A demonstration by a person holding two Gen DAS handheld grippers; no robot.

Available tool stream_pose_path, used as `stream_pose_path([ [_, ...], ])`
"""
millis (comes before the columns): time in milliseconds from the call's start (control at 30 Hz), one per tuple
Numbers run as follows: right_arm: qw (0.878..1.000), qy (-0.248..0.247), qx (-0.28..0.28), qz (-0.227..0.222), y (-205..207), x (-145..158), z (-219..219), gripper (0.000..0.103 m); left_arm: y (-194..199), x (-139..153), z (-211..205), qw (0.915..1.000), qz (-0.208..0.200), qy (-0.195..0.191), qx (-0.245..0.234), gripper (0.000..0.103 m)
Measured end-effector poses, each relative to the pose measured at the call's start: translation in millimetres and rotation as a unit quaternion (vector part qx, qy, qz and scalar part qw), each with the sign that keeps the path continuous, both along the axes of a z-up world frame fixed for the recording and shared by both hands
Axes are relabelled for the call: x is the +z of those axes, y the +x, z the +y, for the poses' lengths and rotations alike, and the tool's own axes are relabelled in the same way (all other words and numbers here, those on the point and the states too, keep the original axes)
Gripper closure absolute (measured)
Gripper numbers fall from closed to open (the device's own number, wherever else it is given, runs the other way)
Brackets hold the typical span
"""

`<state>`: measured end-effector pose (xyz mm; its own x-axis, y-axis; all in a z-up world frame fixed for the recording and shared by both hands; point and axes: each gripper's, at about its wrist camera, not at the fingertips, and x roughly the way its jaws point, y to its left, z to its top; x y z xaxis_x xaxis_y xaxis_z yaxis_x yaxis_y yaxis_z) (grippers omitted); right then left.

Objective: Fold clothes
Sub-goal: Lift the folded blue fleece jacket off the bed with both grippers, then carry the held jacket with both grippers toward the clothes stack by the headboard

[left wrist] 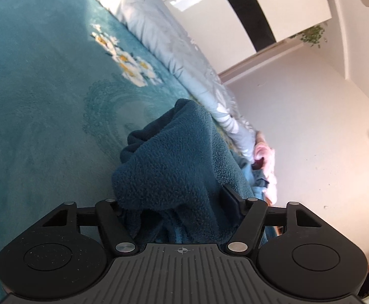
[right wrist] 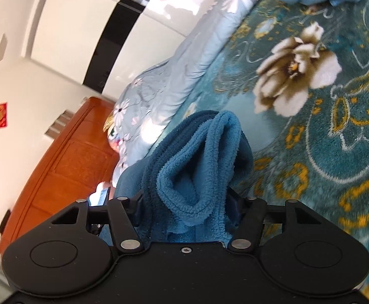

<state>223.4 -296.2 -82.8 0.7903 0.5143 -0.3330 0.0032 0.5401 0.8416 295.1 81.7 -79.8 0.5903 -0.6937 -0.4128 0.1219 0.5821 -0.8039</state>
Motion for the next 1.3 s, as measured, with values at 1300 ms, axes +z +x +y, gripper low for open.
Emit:
stream_pose_path([
  [1300, 0.935, -0.020, 0.308, -0.175, 54, 178, 268, 0.040, -148, 155, 266, 0.9474, -0.203, -0.012, 0.247, 0.029],
])
